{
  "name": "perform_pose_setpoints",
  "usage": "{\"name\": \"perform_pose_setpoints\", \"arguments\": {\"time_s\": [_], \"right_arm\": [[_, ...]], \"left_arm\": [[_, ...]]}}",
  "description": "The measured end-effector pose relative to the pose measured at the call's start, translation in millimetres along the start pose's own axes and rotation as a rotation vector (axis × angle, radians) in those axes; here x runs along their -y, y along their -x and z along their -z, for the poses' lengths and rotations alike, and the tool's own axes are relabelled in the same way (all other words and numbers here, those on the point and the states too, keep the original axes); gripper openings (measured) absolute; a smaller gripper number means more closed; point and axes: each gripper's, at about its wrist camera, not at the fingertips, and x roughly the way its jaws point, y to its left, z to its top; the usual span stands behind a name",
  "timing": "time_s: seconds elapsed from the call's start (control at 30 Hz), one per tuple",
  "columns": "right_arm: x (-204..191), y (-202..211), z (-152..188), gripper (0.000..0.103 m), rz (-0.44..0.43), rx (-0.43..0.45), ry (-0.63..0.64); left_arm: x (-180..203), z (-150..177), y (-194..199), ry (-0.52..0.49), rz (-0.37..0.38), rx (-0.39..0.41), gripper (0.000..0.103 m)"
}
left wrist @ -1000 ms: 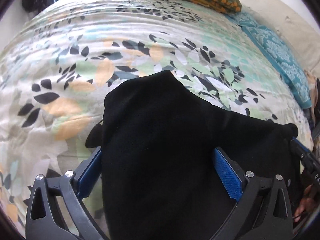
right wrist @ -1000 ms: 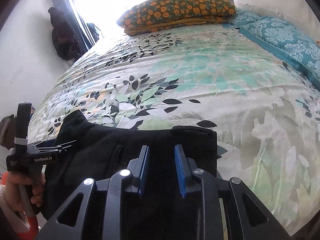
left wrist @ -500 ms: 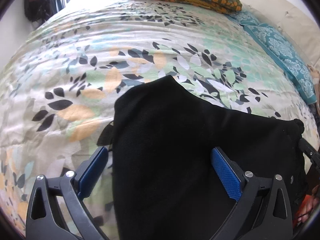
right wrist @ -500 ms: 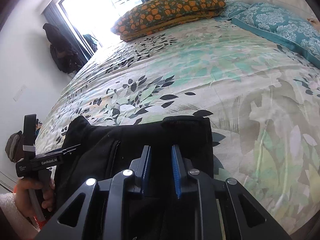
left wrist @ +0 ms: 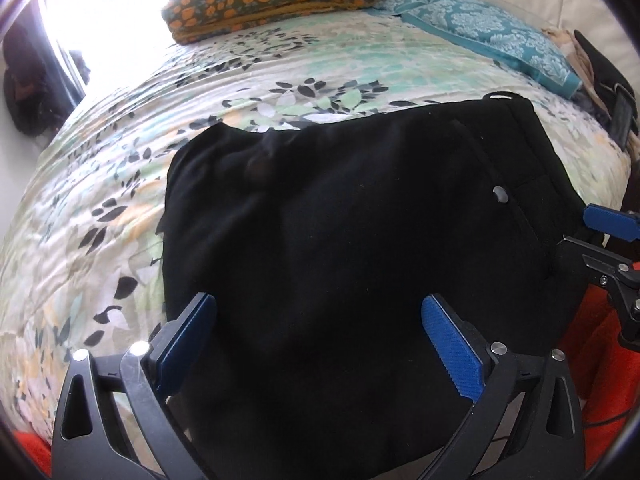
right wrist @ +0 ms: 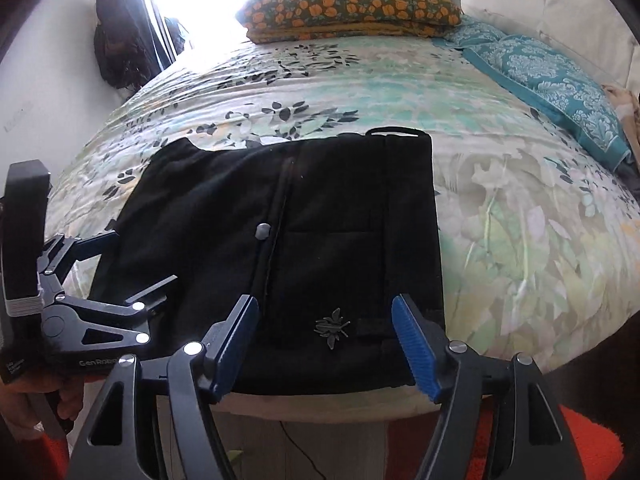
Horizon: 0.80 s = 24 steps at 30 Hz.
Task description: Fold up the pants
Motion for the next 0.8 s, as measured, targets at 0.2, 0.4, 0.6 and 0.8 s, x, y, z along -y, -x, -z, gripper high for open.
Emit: {"name": "perform_pose_setpoints", "arguments": {"time_s": [0.2, 0.4, 0.6, 0.8], "right_arm": [[9, 47, 2, 0.087, 0.153, 0.14, -0.052], [13, 55, 3, 0.091, 0.247, 0.122, -0.093], [8, 59, 4, 0.092, 0.267, 0.121, -0.088], [3, 60, 6, 0.092, 0.281, 0.118, -0.076]], "left_arm": [[-24, -8, 45, 0.059, 0.004, 0.085, 0.102], [-44, 2, 58, 0.13, 0.016, 0.079, 0.102], [-49, 9, 63, 0.131, -0.013, 0.08, 0.102], [-49, 8, 68, 0.122, -0.025, 0.094, 0.102]]}}
